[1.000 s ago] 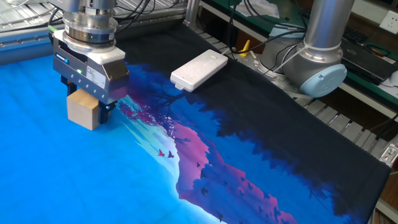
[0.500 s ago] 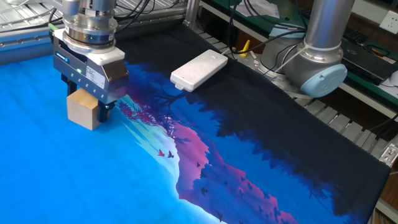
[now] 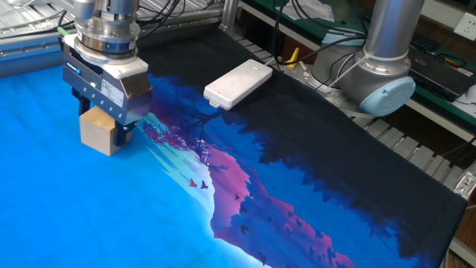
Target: Pick up the small block on the left and move it to the right
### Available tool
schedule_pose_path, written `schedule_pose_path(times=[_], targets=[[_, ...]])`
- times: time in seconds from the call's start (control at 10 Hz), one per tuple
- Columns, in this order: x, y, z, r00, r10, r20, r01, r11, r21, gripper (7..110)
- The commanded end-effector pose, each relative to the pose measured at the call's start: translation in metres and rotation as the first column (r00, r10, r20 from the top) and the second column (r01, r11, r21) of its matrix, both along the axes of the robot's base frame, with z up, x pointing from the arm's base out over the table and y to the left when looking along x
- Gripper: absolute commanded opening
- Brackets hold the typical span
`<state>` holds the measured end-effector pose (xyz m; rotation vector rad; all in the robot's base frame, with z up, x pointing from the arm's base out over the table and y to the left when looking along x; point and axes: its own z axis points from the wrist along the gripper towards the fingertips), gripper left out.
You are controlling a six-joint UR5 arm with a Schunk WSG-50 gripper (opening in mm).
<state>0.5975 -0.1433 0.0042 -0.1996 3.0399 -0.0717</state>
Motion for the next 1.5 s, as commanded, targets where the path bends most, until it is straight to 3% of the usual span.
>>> schedule_pose_path(times=[0.0, 0.2, 0.5, 0.7, 0.8, 0.9, 1.0, 1.2, 1.3, 1.4], targets=[[0.009, -0.015, 0.002, 0.998, -0.055, 0.034, 0.057, 0.998, -0.041, 7], [0.013, -0.024, 0.002, 0.997, -0.064, 0.051, 0.068, 0.995, -0.072, 7], [0.004, 0.015, 0.000, 0.996, -0.092, -0.003, 0.092, 0.993, 0.067, 7], [0.009, 0.032, 0.001, 0.997, -0.077, 0.008, 0.076, 0.987, 0.140, 7], [0.011, 0.037, 0.002, 0.998, -0.062, 0.017, 0.058, 0.985, 0.165, 44], [0.013, 0.039, 0.003, 0.999, -0.042, 0.025, 0.037, 0.983, 0.182, 44], [0.015, 0.041, 0.004, 0.999, -0.023, 0.039, 0.015, 0.980, 0.196, 88], [0.017, 0.037, 0.004, 0.998, -0.004, 0.056, -0.007, 0.981, 0.195, 88], [0.017, 0.025, 0.002, 0.999, -0.004, 0.055, -0.004, 0.989, 0.148, 88], [0.013, 0.014, 0.000, 0.999, -0.017, 0.034, 0.014, 0.995, 0.100, 44]])
